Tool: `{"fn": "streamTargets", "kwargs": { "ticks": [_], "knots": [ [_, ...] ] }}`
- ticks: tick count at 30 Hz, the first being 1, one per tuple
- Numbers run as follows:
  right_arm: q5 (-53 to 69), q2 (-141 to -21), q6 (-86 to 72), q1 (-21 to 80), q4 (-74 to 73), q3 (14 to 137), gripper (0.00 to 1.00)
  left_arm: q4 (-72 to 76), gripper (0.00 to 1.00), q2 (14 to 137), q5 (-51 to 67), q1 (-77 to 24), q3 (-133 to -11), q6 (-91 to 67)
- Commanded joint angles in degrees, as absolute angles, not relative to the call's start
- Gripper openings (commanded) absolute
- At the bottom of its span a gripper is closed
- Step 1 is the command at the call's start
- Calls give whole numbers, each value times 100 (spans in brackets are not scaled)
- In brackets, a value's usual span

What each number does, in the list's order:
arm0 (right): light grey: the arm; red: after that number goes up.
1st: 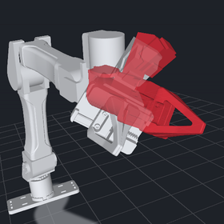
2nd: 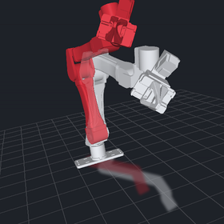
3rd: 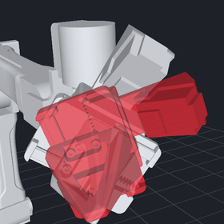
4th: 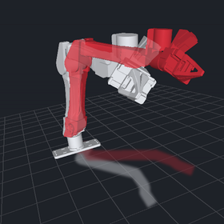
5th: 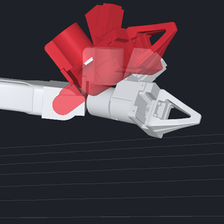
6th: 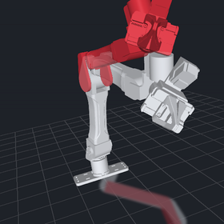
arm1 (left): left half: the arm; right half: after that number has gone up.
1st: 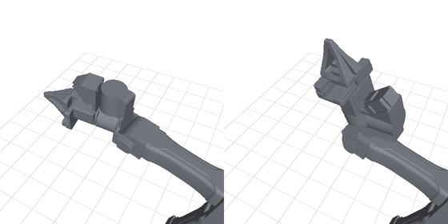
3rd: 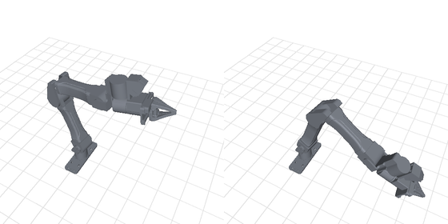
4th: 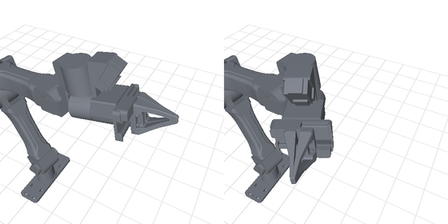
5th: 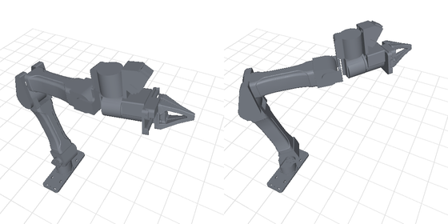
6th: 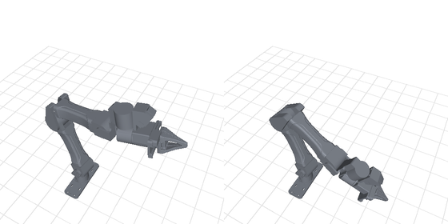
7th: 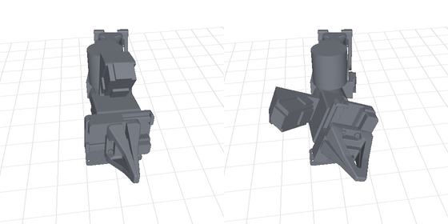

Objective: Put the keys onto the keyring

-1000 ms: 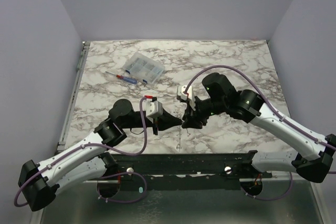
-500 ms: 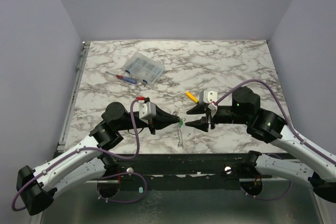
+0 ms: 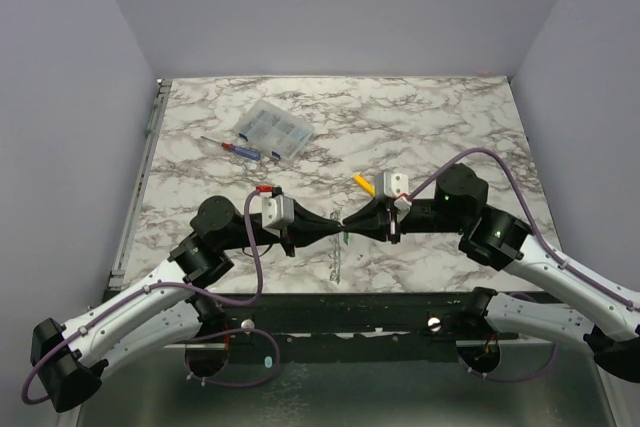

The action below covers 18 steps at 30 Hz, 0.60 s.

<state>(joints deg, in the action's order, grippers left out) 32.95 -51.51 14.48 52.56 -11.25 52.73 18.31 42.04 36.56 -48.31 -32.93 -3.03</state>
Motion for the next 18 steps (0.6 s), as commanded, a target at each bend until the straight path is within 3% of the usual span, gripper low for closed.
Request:
{"fn": "streamTargets", "kwargs": {
  "ticks": [1,7,18],
  "knots": [
    [3553,-5256,1429,5282,-914,5241,14,2111,0,4099,3623,-4783,-3240,-356],
    [3597,-5272,1483,5282,-1098,5225,9,2116,0,4061,3544,-4776,-3234,-355],
    [3262,-4976,1307,5282,-1215,5029,14,2114,0,3991,3421,-4728,-3217,-336]
  ]
}}
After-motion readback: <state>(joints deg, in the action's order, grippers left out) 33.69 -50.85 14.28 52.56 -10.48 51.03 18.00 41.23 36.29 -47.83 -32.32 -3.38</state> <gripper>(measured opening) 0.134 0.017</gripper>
